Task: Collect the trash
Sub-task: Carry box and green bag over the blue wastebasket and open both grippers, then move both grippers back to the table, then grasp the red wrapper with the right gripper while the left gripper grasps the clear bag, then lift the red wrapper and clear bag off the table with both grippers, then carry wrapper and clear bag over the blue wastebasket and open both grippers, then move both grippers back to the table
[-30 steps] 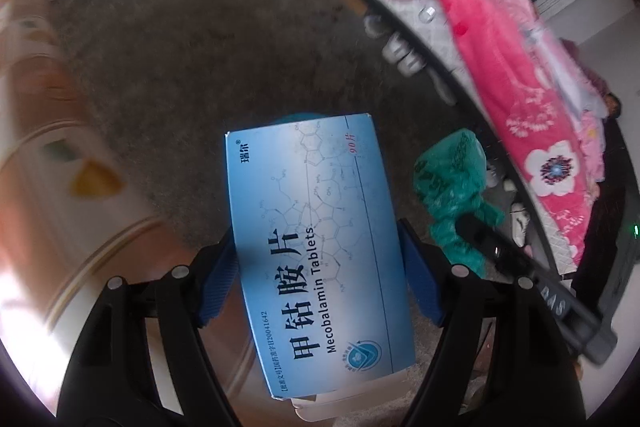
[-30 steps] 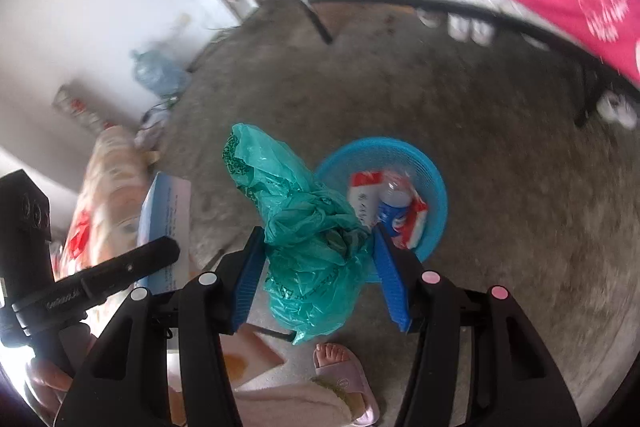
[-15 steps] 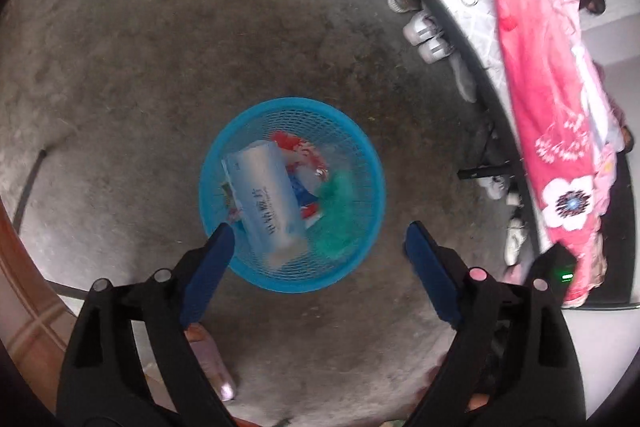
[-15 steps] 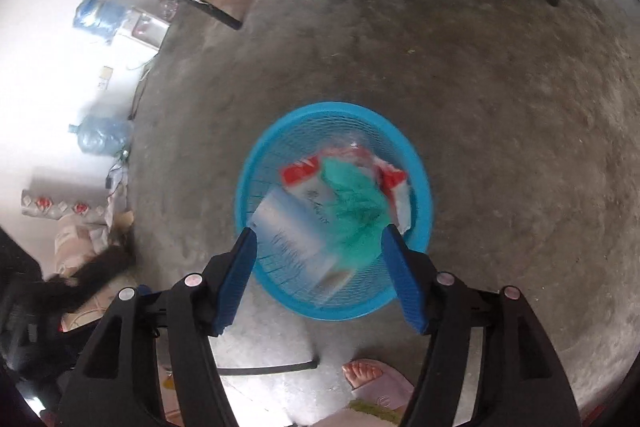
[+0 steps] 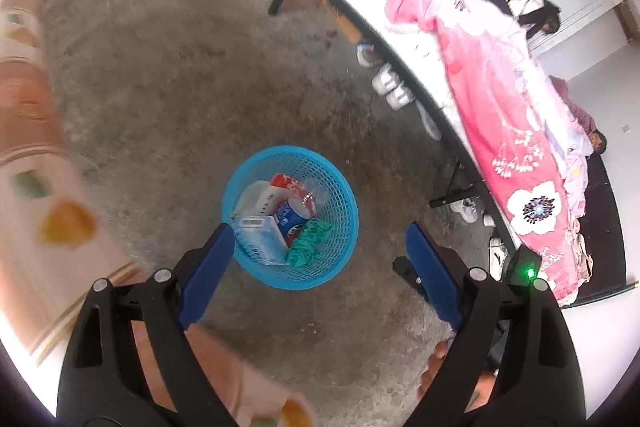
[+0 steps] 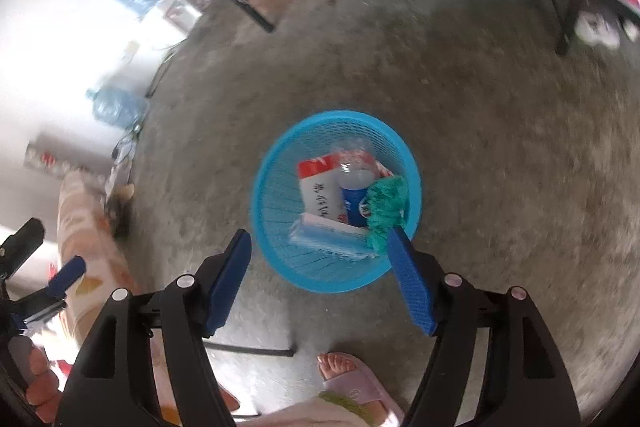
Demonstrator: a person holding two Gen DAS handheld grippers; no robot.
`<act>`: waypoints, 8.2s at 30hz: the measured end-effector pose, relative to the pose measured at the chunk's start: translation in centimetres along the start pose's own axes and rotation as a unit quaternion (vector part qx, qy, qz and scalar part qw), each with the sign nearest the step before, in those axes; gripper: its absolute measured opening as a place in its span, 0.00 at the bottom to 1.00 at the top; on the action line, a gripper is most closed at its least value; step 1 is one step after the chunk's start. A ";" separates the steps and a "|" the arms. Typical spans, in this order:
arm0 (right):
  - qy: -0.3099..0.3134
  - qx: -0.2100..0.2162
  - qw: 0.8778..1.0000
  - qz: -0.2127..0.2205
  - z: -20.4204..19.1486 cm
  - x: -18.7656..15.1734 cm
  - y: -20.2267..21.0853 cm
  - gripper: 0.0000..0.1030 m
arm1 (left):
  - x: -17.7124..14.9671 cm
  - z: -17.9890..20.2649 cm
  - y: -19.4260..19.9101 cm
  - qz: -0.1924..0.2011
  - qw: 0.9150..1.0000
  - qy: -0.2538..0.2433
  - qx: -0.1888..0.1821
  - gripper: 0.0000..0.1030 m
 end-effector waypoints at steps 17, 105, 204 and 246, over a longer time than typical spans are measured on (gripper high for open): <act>0.255 0.120 0.959 -0.031 -21.4 -7.2 8.9 0.68 | -13.5 -17.4 28.9 0.257 0.954 0.100 0.113 0.81; 0.490 0.108 0.864 -0.049 -52.2 -14.0 -9.2 0.41 | -0.5 -33.5 20.8 0.160 0.933 0.045 0.319 0.46; 0.218 -0.112 0.965 0.098 -4.7 1.8 2.8 0.56 | 0.0 3.1 0.6 0.024 0.998 -0.055 -0.001 0.64; 0.398 0.130 0.897 -0.142 -44.4 -21.2 -2.2 0.69 | -12.6 -35.6 35.1 0.309 0.903 0.122 0.273 0.86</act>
Point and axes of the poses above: each gripper's, at about its wrist camera, not at the fingertips, and y roughly against the way its jaws point, z to its right, x to its top, the point moved 3 cm from there along -y, roughly the way its jaws point
